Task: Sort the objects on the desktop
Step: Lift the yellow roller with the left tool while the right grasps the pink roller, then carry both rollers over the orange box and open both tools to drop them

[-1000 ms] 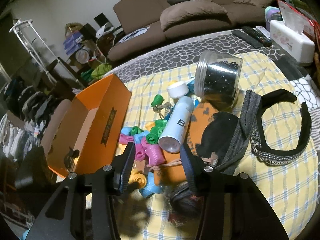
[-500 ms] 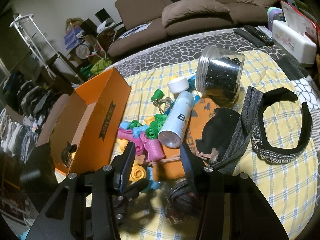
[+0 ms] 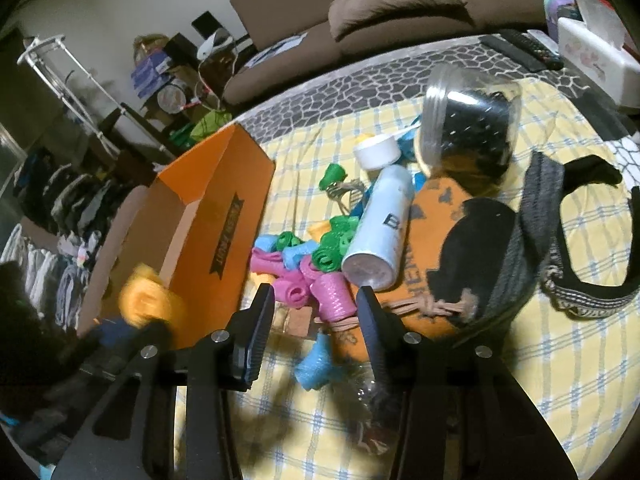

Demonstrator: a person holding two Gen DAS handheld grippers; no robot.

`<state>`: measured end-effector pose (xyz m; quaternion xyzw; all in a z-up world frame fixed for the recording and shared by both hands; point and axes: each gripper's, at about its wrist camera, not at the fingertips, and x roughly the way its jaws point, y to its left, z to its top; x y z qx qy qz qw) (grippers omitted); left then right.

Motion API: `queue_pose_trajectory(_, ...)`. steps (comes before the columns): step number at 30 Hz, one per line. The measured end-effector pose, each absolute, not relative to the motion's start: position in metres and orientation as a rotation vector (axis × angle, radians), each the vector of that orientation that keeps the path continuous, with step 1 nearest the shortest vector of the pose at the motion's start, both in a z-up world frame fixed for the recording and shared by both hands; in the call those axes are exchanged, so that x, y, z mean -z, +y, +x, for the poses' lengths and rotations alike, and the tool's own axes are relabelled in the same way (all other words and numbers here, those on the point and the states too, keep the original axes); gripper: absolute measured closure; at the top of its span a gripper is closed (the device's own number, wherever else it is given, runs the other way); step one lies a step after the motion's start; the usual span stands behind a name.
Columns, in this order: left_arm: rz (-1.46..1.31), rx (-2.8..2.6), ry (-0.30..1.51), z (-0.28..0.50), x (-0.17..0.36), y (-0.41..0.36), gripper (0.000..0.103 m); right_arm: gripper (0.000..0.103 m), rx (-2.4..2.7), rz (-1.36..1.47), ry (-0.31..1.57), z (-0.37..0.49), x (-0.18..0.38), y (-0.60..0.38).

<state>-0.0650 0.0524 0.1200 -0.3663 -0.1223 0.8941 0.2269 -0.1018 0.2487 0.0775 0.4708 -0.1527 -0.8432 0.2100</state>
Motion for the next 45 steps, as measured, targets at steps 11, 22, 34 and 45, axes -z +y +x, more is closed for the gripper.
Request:
queue_pose_trajectory(11,-1.034,-2.521,-0.449,-0.075,-0.117,-0.005,0.068,0.063,2.403,1.411,-0.229,-0.117,-0.052,0.218)
queue_pose_trajectory(22,-1.071,-2.55,-0.466,-0.077,-0.111,-0.036,0.068,0.076,2.447,1.404,-0.123,-0.117,-0.051,0.21)
queue_pose_trajectory(34,-1.166,-2.593,-0.454,-0.075,-0.096,-0.066,0.068,0.076,2.4,1.195,-0.192,-0.1,-0.104,0.179)
queue_pose_trajectory(45,-1.294,-2.588,-0.373,-0.076,-0.077,-0.07,0.068,0.076,2.245,1.1,-0.085,-0.079,-0.111,0.107)
